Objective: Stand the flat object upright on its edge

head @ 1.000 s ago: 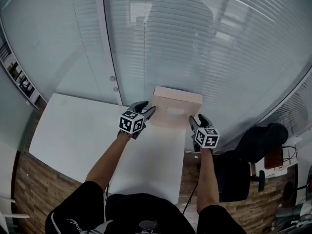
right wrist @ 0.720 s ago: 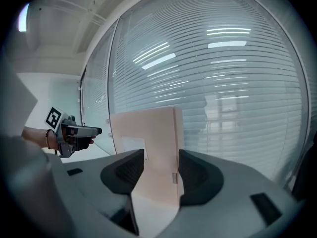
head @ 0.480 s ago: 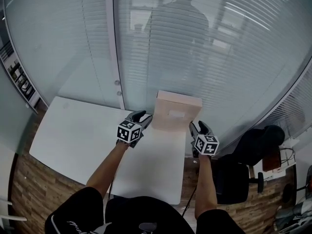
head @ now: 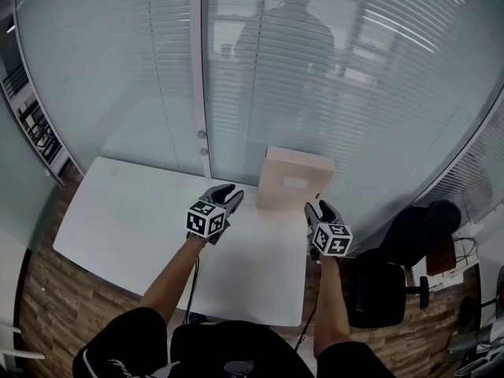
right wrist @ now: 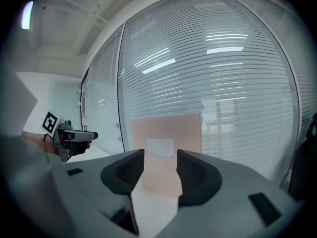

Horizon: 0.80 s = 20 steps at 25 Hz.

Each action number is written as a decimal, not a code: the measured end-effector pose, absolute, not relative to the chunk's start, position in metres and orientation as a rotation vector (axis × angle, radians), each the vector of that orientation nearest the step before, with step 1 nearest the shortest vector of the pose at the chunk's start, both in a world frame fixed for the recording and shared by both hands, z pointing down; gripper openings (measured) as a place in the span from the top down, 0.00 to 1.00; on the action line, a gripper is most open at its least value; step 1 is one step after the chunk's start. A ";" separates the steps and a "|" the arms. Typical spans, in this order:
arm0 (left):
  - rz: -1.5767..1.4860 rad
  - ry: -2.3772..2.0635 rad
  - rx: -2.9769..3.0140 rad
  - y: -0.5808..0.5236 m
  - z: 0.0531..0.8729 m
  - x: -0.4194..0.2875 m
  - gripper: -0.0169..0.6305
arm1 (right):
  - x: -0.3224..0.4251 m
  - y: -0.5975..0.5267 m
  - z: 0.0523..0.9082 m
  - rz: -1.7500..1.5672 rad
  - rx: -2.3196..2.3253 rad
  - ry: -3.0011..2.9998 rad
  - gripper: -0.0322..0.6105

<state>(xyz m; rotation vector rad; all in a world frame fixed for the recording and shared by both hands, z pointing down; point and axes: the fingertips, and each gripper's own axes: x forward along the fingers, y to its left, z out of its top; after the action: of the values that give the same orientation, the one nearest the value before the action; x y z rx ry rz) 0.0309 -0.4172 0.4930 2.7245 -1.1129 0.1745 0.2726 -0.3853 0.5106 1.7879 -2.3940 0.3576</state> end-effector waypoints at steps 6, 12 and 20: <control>0.130 -1.115 2.734 -0.405 0.490 0.013 0.82 | 0.249 -0.375 0.509 0.349 1.764 -2.401 0.61; 0.087 -1.106 2.720 -0.401 0.486 0.003 0.85 | 0.228 -0.372 0.508 0.345 1.748 -2.415 0.64; 0.089 -1.104 2.693 -0.392 0.492 -0.002 0.89 | 0.199 -0.362 0.499 0.298 1.734 -2.505 0.78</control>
<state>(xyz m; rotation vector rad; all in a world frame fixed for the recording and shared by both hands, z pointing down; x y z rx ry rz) -0.0021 -0.3922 0.4924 2.6925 -1.1045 0.0892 0.1989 -0.3618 0.4986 1.7342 -2.5053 0.2978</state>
